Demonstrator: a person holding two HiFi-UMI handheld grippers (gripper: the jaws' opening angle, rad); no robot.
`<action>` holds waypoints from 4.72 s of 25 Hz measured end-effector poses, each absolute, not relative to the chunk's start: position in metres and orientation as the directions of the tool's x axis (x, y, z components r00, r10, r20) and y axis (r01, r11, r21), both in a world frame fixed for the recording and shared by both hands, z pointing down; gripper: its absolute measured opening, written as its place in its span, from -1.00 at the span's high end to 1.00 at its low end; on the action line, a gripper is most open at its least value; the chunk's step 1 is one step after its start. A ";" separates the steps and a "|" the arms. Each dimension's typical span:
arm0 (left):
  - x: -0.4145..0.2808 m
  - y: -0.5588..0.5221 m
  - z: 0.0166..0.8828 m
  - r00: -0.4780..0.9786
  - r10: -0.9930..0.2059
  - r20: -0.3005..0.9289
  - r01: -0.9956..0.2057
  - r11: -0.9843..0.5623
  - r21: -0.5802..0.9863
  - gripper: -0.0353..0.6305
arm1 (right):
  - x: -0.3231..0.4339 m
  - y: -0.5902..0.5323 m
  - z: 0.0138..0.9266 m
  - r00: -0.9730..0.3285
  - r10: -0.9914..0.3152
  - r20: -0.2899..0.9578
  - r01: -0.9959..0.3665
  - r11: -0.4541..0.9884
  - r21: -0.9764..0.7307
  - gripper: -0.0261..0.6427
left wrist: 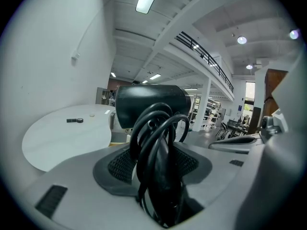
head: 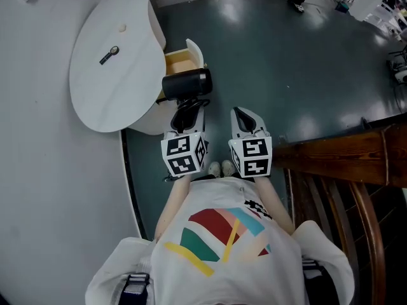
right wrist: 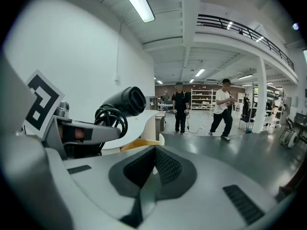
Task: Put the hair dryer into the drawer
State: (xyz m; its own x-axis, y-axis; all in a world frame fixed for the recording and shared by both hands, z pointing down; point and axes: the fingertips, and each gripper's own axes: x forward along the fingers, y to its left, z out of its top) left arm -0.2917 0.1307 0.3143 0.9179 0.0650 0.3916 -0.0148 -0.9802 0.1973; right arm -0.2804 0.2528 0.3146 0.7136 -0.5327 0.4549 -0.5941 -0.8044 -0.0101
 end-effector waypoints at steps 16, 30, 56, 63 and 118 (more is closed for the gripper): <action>-0.258 0.108 0.317 0.929 0.108 0.354 0.028 -0.974 0.223 0.21 | -0.262 0.256 0.321 0.764 -0.468 0.445 -0.532 -0.847 0.022 0.89; -0.174 0.111 0.336 0.931 0.073 0.357 -0.007 -0.976 0.218 0.21 | -0.171 0.271 0.344 0.765 -0.477 0.433 -0.527 -0.850 -0.007 0.89; 0.151 0.131 0.307 0.937 -0.029 0.348 -0.105 -0.974 0.202 0.21 | 0.181 0.300 0.337 0.717 -0.525 0.458 -0.566 -0.823 -0.057 0.89; 0.175 0.082 0.305 0.939 -0.068 0.337 -0.125 -0.981 0.149 0.21 | 0.205 0.224 0.326 0.664 -0.602 0.443 -0.662 -0.749 -0.025 0.89; -0.036 -0.032 0.406 0.305 -0.744 0.594 -0.950 -0.200 0.238 0.21 | 0.049 -0.038 0.370 -0.395 -0.752 0.528 -0.892 0.451 -0.025 0.89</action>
